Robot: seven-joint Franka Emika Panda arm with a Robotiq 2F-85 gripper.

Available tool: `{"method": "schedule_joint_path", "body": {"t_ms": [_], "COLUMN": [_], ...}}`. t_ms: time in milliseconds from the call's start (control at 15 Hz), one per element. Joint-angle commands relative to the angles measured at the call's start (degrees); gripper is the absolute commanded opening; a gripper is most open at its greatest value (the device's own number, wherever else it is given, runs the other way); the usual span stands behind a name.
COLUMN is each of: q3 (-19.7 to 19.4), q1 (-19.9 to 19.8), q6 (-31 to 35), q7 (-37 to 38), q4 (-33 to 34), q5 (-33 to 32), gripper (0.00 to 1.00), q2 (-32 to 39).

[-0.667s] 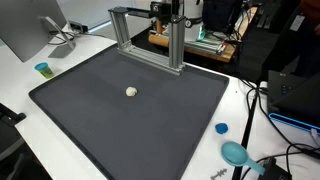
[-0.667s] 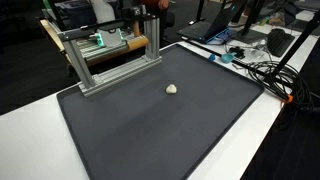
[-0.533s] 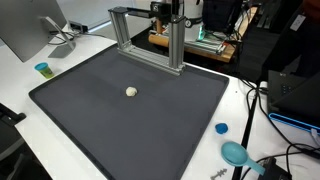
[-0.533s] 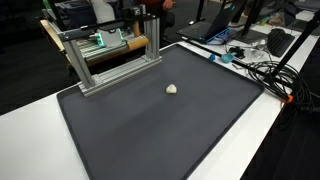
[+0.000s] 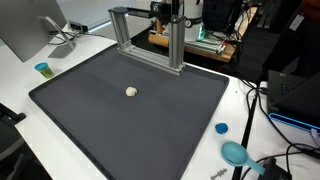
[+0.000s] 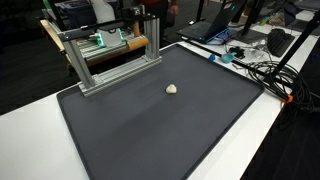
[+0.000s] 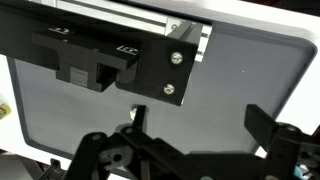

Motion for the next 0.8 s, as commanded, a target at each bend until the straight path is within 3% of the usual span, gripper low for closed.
{"method": "schedule_joint_path", "body": {"t_ms": [0,333,533,600,733], "q3": [-2.5,-11.0,-15.5,-12.7,-13.4], "q1": [0.8,2.6,1.4,0.9,0.6], "q6": [0.0,0.7,3.3,0.5,0.8], "q7": [0.3,-10.0,-11.0,-9.6,-9.9], "q4": [-0.6,-3.4,-6.9,-3.4,-4.1], "q5": [-1.5,1.1,4.1,1.9,2.0], "gripper": [1.0,1.0,1.0,1.0,1.0], "q2": [-3.2,-10.2,-11.2,-9.3,-9.4]}}
